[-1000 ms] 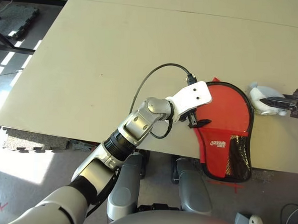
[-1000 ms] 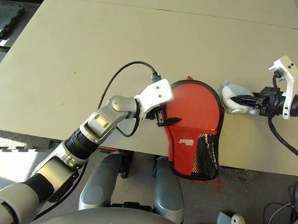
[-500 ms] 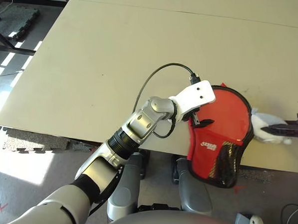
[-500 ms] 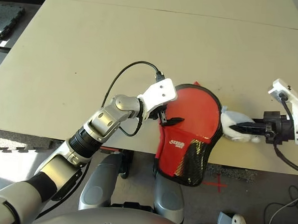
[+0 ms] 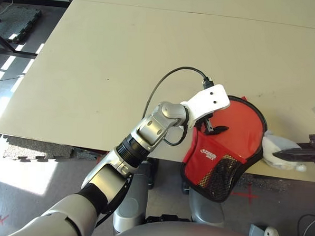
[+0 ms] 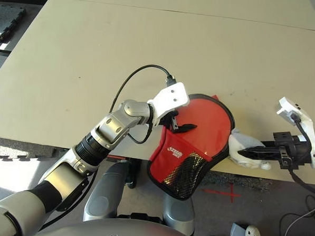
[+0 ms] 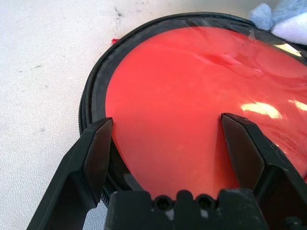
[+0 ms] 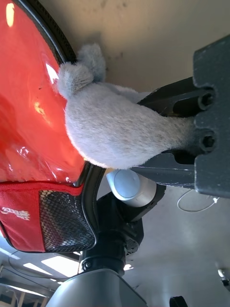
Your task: Store the ping-pong paddle in its case and zip it.
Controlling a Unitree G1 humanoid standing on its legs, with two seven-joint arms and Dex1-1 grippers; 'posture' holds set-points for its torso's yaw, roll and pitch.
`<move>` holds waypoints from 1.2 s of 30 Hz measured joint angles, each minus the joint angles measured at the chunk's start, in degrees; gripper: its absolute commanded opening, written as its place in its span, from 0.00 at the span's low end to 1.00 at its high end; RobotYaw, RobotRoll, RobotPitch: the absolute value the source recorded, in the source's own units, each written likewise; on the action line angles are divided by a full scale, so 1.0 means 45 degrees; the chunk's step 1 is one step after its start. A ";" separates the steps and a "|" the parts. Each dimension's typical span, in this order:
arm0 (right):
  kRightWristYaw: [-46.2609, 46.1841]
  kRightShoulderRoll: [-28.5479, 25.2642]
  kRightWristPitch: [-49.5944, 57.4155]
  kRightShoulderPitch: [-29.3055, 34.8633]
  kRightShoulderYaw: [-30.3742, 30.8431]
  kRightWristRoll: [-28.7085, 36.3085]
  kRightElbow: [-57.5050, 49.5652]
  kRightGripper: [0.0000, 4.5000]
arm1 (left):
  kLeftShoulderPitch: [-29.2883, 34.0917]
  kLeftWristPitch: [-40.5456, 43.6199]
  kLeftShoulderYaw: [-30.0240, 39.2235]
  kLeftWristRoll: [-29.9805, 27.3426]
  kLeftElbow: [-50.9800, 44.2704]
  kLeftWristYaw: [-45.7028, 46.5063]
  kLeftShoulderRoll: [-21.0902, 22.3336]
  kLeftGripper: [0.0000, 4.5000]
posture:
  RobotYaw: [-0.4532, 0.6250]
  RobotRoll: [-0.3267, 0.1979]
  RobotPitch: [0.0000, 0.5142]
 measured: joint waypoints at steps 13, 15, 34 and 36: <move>-0.0032 -0.0194 0.0237 -0.2486 -0.0676 -0.0005 0.3214 1.00 | 0.0166 0.0948 0.2445 -0.1544 -0.1286 -0.0264 0.0677 1.00 | 0.31 0.62 0.51; -0.0434 0.0187 0.0054 -0.3986 -0.1050 -0.0021 0.4635 1.00 | 0.0022 0.1271 0.4003 -0.2529 -0.2104 -0.0157 0.0710 1.00 | 0.31 0.62 0.48; -0.9025 0.4978 -0.9152 -0.9406 -0.3515 -0.1690 1.1678 1.00 | 0.0779 -0.5225 1.1136 -0.2821 0.0981 0.5021 0.3186 1.00 | 0.40 0.62 0.36; -0.9472 0.5010 -0.9673 -0.9656 -0.3576 -0.1767 1.2072 1.00 | 0.0972 -0.5948 1.1259 -0.2773 0.1558 0.5248 0.3284 1.00 | 0.40 0.62 0.34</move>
